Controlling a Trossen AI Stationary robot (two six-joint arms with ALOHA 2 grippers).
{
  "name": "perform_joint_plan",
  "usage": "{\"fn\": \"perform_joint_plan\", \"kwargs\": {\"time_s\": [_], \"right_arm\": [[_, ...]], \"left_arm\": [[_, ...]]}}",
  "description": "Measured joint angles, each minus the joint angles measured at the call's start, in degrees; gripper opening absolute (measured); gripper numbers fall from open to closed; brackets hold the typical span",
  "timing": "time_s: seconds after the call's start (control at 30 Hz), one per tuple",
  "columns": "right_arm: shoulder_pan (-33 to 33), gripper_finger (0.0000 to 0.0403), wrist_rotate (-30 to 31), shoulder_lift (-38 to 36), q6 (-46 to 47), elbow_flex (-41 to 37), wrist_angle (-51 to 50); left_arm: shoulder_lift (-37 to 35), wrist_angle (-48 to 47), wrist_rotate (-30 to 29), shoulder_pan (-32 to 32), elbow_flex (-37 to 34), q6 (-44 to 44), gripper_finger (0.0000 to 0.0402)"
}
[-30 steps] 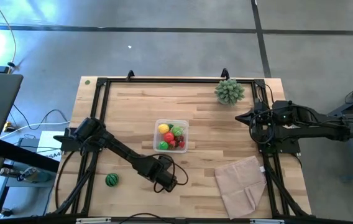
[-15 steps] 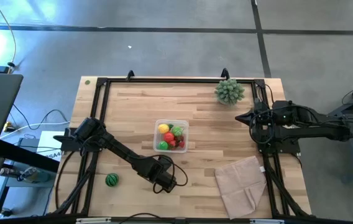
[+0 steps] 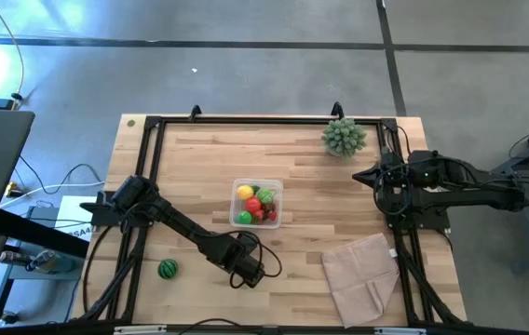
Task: Pick and placing Produce into tupperware
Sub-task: Put the pink peach into the transparent bin
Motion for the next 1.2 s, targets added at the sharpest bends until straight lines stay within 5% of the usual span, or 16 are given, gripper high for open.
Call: {"fn": "perform_joint_plan", "kwargs": {"time_s": [0.47,0.93,1.2], "right_arm": [[-0.01,0.0,-0.01,-0.01,0.0,0.0,-0.01],[-0.02,0.0,-0.02,0.0,0.0,0.0,-0.01],[-0.02,0.0,-0.01,-0.02,0.0,0.0,0.0]], "left_arm": [[0.04,-0.8,0.04,0.0,-0.07,-1.1,0.0117],[-0.86,-0.91,-0.55,0.0,-0.23,-0.45,0.0123],[-8.9,-3.43,-8.86,0.0,-0.21,1.89,0.0124]]}}
